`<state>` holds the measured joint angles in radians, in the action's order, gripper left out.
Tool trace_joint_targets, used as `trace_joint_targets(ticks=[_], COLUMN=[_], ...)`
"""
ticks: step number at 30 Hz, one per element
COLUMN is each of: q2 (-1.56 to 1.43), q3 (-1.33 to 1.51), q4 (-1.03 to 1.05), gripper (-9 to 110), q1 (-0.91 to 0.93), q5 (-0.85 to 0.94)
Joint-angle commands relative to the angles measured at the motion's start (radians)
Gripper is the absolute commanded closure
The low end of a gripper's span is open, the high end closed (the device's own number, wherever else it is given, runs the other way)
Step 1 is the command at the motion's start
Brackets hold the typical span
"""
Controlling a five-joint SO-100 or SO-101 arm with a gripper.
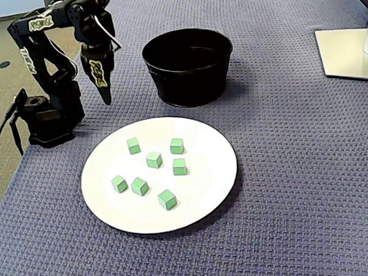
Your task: Pick up the items on the white plate and put them in the black container.
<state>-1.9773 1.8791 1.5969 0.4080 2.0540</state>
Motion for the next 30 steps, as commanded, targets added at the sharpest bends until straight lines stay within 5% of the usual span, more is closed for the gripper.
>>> trace_joint_targets(ticks=[1, 30], q2=[0.121, 0.543], q3=[-0.060, -0.106], q4=[-0.121, -0.357], gripper=[83, 83], q1=[0.075, 0.103], q5=[0.060, 0.066])
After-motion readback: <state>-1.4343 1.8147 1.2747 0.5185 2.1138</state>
